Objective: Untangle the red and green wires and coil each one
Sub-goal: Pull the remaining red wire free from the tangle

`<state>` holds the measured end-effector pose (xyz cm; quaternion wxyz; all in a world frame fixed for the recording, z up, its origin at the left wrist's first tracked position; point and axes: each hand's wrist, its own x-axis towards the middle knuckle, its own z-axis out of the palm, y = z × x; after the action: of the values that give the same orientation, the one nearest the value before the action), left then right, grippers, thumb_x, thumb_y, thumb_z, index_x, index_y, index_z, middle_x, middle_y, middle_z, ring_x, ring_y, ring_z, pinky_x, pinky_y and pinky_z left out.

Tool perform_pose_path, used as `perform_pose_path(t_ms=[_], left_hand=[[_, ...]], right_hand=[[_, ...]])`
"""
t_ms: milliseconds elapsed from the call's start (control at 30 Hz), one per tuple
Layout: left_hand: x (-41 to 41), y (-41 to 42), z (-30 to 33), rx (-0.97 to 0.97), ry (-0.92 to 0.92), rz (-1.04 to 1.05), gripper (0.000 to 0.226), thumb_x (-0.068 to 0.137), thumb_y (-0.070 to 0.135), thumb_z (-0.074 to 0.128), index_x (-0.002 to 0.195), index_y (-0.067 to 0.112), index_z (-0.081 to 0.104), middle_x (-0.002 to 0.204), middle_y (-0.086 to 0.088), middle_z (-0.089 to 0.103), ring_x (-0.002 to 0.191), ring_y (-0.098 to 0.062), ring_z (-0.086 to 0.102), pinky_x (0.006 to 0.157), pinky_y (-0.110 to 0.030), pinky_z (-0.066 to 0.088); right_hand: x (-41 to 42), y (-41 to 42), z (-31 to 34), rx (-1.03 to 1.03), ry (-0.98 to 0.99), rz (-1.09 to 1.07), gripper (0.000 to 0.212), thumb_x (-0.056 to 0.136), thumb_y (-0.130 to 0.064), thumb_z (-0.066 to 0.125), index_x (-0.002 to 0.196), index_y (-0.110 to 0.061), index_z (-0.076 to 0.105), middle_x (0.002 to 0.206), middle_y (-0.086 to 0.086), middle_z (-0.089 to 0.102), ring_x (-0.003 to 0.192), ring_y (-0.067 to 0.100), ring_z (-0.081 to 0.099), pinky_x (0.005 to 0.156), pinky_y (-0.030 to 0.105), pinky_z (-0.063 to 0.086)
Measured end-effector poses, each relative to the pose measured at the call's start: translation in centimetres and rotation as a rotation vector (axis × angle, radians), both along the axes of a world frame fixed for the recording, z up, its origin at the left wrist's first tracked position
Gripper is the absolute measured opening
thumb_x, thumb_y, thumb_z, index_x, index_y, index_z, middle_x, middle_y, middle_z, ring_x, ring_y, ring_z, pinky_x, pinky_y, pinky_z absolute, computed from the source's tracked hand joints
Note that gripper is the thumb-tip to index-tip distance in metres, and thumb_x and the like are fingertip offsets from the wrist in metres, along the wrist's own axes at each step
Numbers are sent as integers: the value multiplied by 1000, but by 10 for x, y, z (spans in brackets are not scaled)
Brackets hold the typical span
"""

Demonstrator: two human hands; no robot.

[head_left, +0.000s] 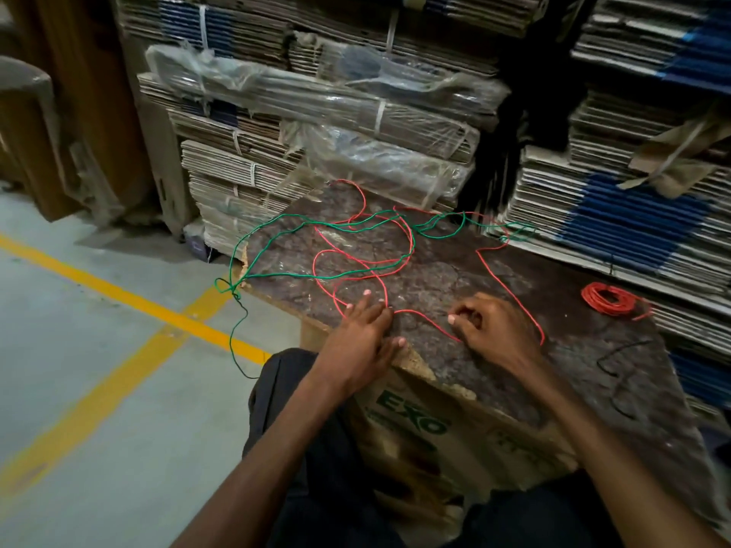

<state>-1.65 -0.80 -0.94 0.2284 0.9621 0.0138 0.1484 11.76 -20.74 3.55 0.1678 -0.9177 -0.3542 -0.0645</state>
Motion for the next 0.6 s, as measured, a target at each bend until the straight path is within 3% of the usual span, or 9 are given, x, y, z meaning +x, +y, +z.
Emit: perform_pose_path(t_ms=[133,267,400,500,600], left_hand=[[14,-14,-4,91,10,16,81,83,63,17,137,11,49,148,-6,45,148,-29,20,114,-57,16],[17,-19,-2,162,44,66,85,81,66,9,140,16,45,151,3,40,150,-24,12,110,-68,7],[20,-25,0,210,43,53,76,87,62,15,137,16,48,147,2,46,149,-28,17,105,-76,6],[27,-38,-5,245,-2,-11,60,92,54,28,131,16,54,142,1,52,145,-30,27,100,-81,18],[38,-56,-5,201,-7,-61,61,94,57,30,133,15,51,144,0,50,146,-29,27,102,-78,18]], right_hand=[[-7,5,-5,-27,13,45,27,85,-43,64,110,-35,68,95,-9,64,92,18,63,70,28,46],[-1,8,-12,-34,-13,3,16,87,-35,63,100,-31,73,94,-8,66,93,19,63,68,28,44],[15,-13,-11,-47,-34,-140,11,85,-31,65,92,-27,73,91,-5,67,91,23,65,69,33,50],[27,-38,-9,-55,-16,-266,5,84,-29,67,87,-29,72,90,-6,67,90,24,65,68,32,49],[36,-50,-7,-63,24,-301,6,83,-26,67,84,-29,72,90,-4,68,91,25,65,70,33,49]])
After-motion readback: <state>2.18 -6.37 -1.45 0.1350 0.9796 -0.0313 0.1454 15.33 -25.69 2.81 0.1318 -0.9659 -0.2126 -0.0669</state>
